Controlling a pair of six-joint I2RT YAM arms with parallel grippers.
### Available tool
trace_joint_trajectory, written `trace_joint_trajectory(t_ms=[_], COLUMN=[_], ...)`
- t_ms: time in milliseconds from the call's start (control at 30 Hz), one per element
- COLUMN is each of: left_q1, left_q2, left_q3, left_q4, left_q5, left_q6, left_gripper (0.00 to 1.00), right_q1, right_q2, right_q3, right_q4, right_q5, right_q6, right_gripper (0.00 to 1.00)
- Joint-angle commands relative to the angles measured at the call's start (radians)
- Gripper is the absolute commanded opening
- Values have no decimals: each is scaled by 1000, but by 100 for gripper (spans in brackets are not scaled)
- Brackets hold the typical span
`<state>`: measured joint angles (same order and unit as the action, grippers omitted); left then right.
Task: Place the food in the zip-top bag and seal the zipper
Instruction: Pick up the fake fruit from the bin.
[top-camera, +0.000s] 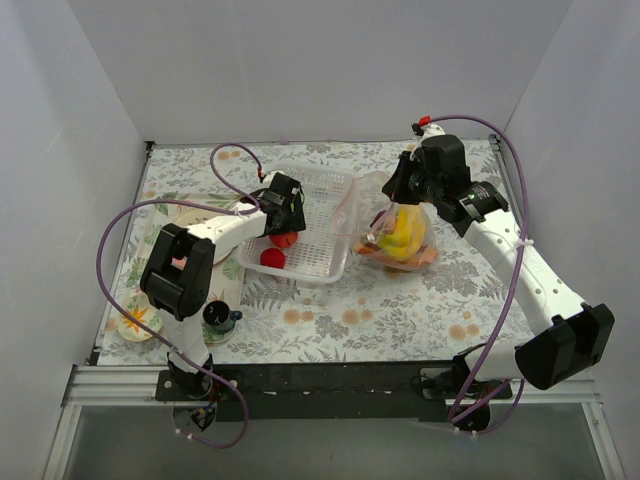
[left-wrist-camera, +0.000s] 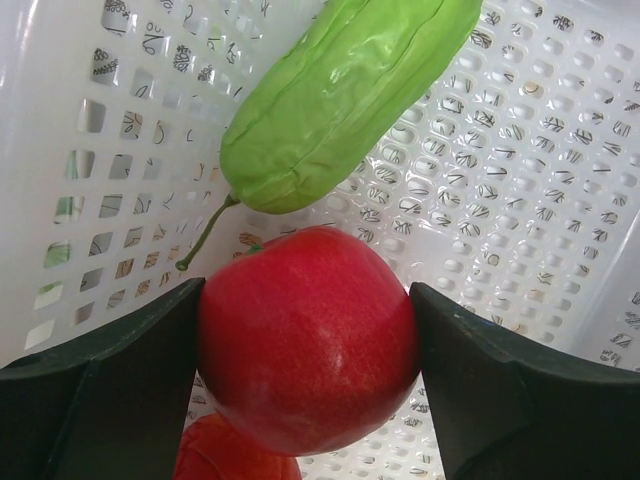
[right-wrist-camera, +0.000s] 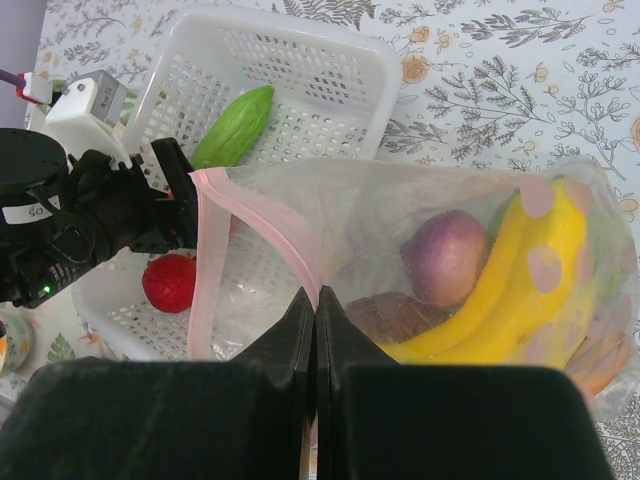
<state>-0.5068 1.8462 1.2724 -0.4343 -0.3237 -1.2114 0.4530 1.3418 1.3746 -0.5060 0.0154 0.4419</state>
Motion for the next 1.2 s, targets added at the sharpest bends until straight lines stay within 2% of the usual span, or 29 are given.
trace_joint_trajectory(t_ms=[0, 100, 167, 533, 633, 667, 733, 767, 900, 967, 1167], left_q1=[1, -2, -4, -32, -35, -36, -35, -35, -36, -41, -55], left_q2=[-33, -51, -74, -48, -65, -73, -97, -107, -160, -212, -375], left_q3=[16, 4, -7, -59, -67, -61, -41, -12, 67, 84, 68], left_q4=[19, 14, 20, 16, 25, 25, 23, 16, -24, -43, -64], left_q5=[21, 52, 60, 55, 35, 32, 20, 15, 26, 67, 234], left_q6=[6, 21, 26, 20, 10, 15, 27, 39, 52, 50, -10], left_gripper=[68, 87, 90, 89, 80, 69, 58, 49, 32, 27, 25], right_q1=[4, 4, 4, 4, 4, 4, 3, 3, 4, 4, 7], right_q2=[-10, -13, -13, -13, -15, -15, -18, -18, -15, -13, -4], right_q3=[29, 26, 24, 23, 17, 15, 8, 6, 0, 6, 15], right_q4=[38, 40, 41, 46, 50, 49, 53, 54, 58, 60, 57], right_q5=[-8, -8, -8, -9, -38, -40, -38, -38, -35, -37, -28], right_q6=[-6, -8, -8, -6, -5, -5, -3, -5, -2, 1, 4], right_gripper=[1, 1, 1, 1, 1, 1, 1, 1, 1, 1, 1])
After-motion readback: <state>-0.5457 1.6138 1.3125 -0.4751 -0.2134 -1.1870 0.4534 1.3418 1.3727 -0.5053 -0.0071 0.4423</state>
